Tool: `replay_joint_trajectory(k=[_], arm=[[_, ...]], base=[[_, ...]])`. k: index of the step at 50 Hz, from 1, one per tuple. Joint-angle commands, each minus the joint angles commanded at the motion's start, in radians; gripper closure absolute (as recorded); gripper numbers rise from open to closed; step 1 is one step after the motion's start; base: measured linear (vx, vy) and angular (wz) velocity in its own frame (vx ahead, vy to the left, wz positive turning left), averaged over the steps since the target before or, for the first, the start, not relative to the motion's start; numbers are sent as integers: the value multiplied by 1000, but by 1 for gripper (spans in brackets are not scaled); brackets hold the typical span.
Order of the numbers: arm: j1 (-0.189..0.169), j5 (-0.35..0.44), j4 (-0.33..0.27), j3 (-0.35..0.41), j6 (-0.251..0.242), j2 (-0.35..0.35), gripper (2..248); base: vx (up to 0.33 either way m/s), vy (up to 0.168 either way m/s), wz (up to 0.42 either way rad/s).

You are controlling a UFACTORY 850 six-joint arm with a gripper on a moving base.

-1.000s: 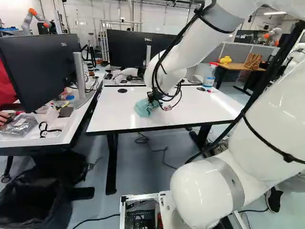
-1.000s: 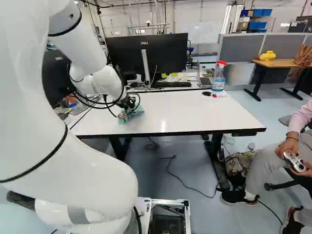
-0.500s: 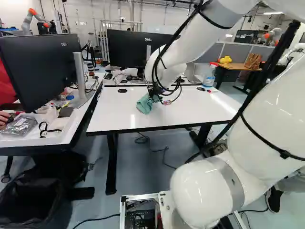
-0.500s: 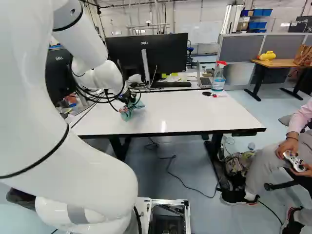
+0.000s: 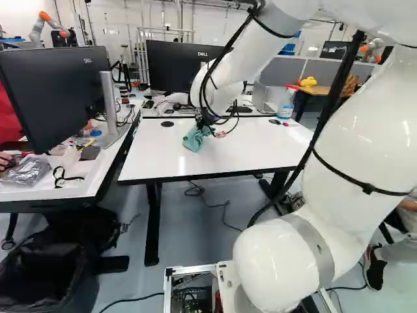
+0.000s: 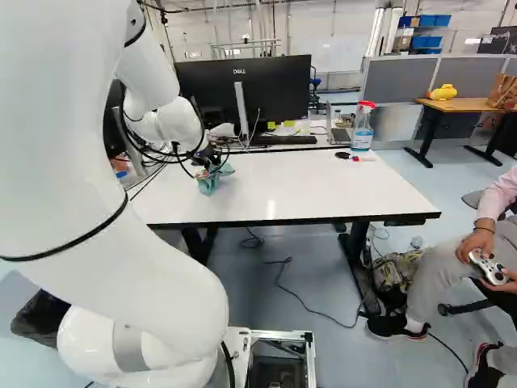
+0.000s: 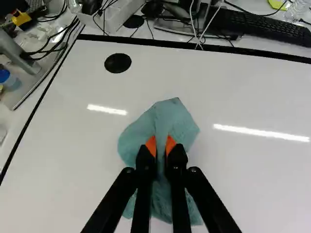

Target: Clean the table with the green towel

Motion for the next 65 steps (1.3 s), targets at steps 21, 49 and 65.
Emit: replay_joint_trajectory(k=[21, 49, 65], arm=[[68, 0, 0, -38, 0, -37, 208], [157, 0, 0, -85, 0, -80, 208], [208, 0, 0, -107, 0, -101, 208]], base=[[0, 0, 0], [0, 0, 0], [0, 0, 0]])
